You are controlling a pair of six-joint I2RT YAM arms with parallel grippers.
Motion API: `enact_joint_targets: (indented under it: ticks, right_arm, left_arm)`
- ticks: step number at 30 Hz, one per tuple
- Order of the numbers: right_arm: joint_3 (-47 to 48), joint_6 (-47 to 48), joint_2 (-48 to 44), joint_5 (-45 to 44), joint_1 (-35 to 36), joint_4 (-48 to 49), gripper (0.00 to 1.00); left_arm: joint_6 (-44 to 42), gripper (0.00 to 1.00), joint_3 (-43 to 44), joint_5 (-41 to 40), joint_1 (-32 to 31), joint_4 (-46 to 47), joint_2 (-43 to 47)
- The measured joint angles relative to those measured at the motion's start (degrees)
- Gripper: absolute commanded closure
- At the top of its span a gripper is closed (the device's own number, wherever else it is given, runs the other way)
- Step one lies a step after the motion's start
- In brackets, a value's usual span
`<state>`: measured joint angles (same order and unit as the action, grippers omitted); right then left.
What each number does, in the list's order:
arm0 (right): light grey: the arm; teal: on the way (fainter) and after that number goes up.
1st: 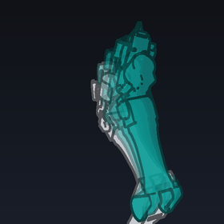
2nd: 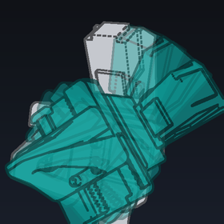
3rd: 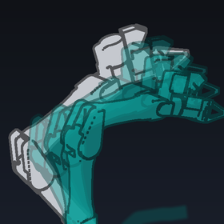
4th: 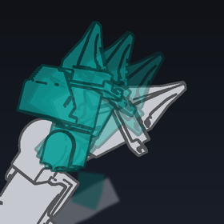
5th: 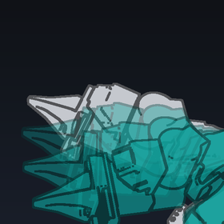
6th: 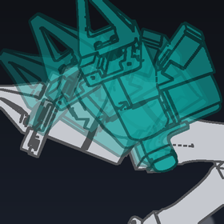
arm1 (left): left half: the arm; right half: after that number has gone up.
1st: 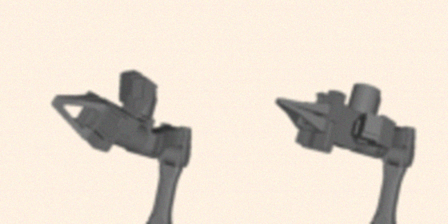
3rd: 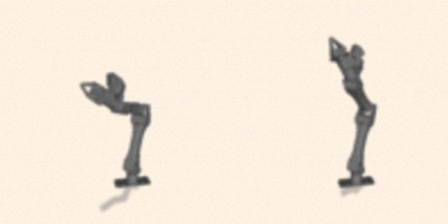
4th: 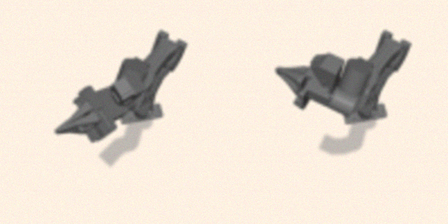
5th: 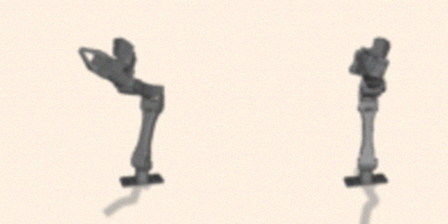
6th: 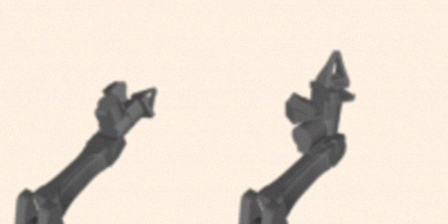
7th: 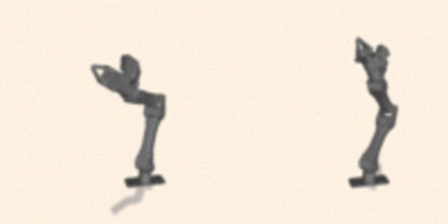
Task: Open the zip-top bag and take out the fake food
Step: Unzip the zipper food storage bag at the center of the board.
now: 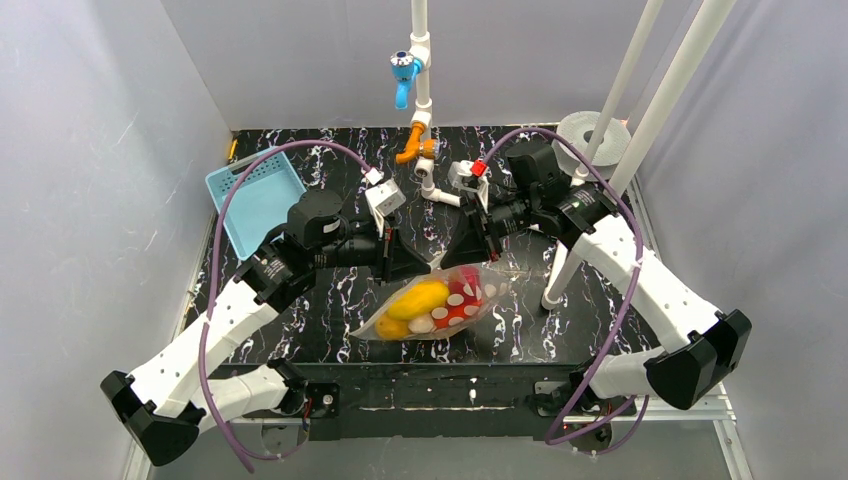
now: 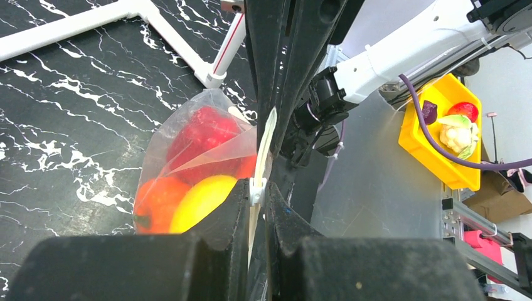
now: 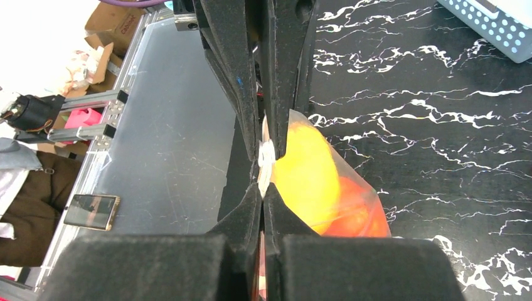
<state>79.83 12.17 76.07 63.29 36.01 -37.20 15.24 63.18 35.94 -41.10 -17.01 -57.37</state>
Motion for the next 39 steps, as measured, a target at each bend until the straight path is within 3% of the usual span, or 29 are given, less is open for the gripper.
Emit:
enact_joint_targets:
  ticks: [39]
  right_arm:
    - [0.0,0.01,-1.71,0.27,-1.99,-0.32,0.99]
  left_arm:
    - [-9.93,1.0,-2.37,-5.37,0.0,-11.66,7.49]
